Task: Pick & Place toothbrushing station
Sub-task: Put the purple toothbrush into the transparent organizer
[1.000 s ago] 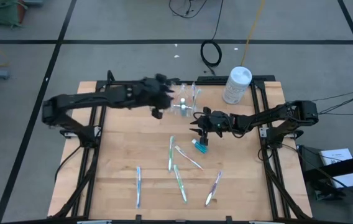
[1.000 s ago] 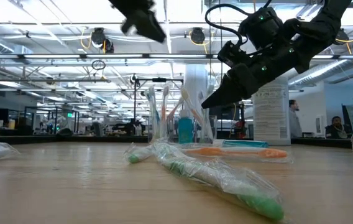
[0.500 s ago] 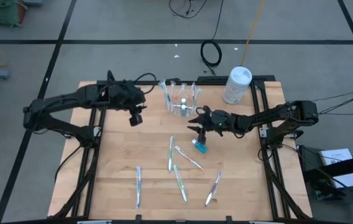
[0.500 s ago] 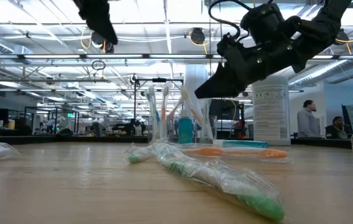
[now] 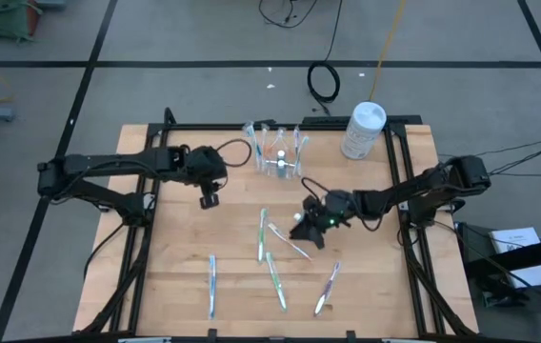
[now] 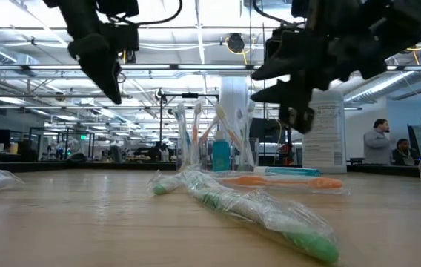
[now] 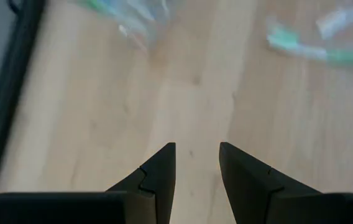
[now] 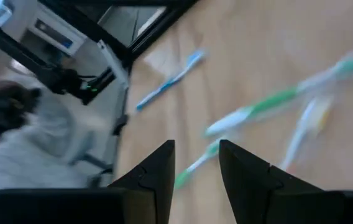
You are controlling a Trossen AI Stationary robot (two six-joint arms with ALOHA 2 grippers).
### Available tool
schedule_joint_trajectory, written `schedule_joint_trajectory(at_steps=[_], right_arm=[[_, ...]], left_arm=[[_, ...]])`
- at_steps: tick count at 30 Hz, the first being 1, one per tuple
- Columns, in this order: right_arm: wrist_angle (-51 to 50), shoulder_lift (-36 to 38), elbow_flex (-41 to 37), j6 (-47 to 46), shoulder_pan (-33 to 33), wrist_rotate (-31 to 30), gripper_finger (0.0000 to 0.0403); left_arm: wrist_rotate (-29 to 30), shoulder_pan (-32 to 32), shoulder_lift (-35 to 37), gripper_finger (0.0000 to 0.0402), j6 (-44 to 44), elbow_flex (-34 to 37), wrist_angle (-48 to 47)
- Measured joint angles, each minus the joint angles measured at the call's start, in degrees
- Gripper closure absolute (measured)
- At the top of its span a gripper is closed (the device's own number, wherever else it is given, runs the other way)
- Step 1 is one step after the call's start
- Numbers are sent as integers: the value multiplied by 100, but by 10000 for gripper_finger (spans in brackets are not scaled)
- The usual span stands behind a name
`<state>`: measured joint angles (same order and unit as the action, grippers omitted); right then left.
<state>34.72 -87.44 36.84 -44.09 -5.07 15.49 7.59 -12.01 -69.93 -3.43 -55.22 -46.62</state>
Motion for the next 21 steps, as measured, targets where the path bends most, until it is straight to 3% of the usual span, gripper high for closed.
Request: schedule_joint_trajectory(at_steps=[9,16,21], right_arm=[[-275,22,2,-2062,-839,826,315],[-737,22,2,-4168,-1706,1174,323],[-790,22,2,-4821,-2276,1128,330]], left_arm=[[-314,0,2,275,42,227,54],[-314,1,2,275,-78,225,412],[-313,2,2,275,-370,224,966]])
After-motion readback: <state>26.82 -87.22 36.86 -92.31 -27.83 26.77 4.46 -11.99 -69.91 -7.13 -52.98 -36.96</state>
